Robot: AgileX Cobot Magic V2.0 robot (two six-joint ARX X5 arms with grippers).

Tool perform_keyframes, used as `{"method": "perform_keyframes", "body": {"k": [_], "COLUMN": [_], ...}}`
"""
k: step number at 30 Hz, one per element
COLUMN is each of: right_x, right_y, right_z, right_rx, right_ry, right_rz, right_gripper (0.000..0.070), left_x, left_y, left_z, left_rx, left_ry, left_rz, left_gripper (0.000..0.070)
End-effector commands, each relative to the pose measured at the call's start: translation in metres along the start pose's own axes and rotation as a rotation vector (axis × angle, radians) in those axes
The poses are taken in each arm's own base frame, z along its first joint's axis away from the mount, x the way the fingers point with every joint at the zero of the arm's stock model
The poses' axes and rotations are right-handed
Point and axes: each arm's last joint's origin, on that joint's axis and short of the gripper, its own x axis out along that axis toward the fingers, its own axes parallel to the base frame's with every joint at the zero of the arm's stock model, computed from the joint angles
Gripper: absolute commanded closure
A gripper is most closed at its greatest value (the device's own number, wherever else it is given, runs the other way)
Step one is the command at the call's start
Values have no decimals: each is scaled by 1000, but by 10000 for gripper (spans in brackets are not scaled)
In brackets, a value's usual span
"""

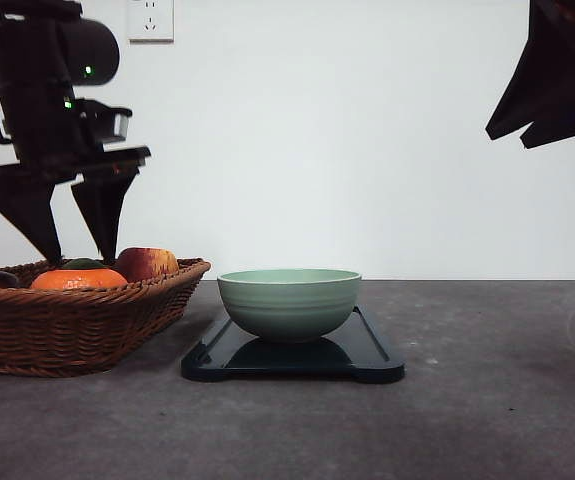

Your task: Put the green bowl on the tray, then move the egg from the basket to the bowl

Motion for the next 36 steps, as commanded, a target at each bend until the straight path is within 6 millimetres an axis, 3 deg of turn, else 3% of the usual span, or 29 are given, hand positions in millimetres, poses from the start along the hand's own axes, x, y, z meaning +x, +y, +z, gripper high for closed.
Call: {"method": "perform_keyframes", "body": {"k": [1,13,21,26,36], "right_x": [1,1,1,1,1], "right_y": [1,1,1,1,1], "right_z": [1,1,1,1,1], "right_rx": [0,0,0,0,0], "right_ry": [-4,-3,-2,-2,-2], "right_rz": [1,1,1,1,1], "right_gripper": [462,462,462,462,462], "left_x": [7,40,42,42,42], "left_y": [-1,1,1,1,1], "left_z": [6,6,7,7,7], "left_rx": [10,3,0,-1,-31], "left_ry": [2,71,64,66,64], "left_rz": [5,5,5,5,7], "left_gripper": [311,310,323,411,433]}}
